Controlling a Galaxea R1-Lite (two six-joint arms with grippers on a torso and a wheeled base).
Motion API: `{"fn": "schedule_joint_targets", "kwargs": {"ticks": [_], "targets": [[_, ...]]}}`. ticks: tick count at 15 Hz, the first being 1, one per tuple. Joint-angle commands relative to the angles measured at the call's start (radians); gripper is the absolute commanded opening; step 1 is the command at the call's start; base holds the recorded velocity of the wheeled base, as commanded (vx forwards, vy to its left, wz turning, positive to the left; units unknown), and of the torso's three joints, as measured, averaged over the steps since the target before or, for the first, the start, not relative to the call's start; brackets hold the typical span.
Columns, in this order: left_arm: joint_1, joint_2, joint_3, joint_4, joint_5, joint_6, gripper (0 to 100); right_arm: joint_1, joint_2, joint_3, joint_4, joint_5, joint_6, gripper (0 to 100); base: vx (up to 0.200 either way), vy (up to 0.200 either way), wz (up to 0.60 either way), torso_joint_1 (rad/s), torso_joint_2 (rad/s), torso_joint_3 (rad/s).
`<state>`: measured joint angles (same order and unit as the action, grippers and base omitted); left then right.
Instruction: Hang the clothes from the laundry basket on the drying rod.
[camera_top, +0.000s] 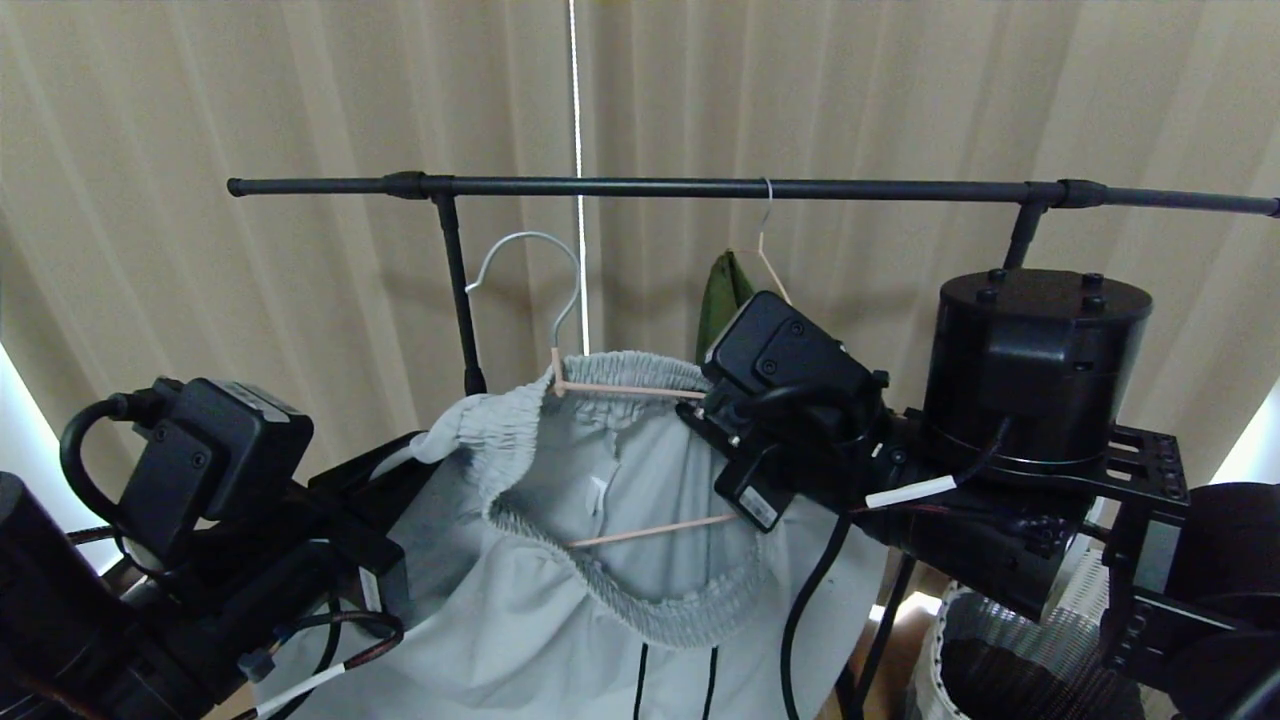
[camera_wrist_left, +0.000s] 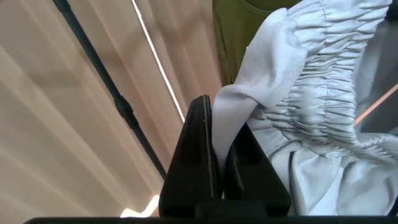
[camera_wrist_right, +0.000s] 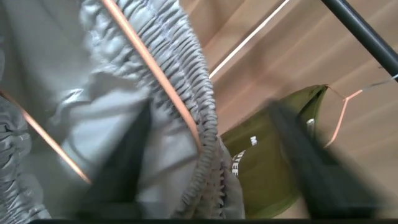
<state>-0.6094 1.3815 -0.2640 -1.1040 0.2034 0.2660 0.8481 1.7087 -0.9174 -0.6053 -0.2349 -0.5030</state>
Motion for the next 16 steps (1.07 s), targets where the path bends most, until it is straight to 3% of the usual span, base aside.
{"fn": "schedule_joint_targets", "kwargs": {"ticks": [1,6,7,10,12,16], "targets": [[-0.006,-0.001,0.0,0.001,0.001,-0.001,0,0.0,-0.001,0.005,-0.002,-0.001,0.0,0,0.0,0.0,0.0,0.0,0.0,0.0],[-0.004,0.007,0.012,-0.042,0.001,-0.001,0,0.0,-0.001,0.028,-0.034,-0.018,0.0,0,0.0,0.0,0.0,0.0,0.0,0.0],[-0.004,0.005,0.011,-0.045,0.001,-0.008,100,-0.003,-0.003,0.031,-0.039,-0.02,0.0,0,0.0,0.0,0.0,0.0,0.0,0.0],[-0.004,0.013,-0.004,-0.045,-0.002,-0.022,100,-0.021,-0.02,0.032,-0.037,-0.044,0.0,0,0.0,0.0,0.0,0.0,0.0,0.0],[-0.004,0.011,-0.017,-0.045,-0.006,-0.085,100,-0.078,-0.054,0.042,-0.031,-0.103,-0.002,0,0.0,0.0,0.0,0.0,0.0,0.0],[0.003,-0.019,-0.024,-0.045,-0.007,-0.099,100,-0.222,-0.138,0.103,-0.024,-0.162,-0.003,0,0.0,0.0,0.0,0.0,0.0,0.0]]}}
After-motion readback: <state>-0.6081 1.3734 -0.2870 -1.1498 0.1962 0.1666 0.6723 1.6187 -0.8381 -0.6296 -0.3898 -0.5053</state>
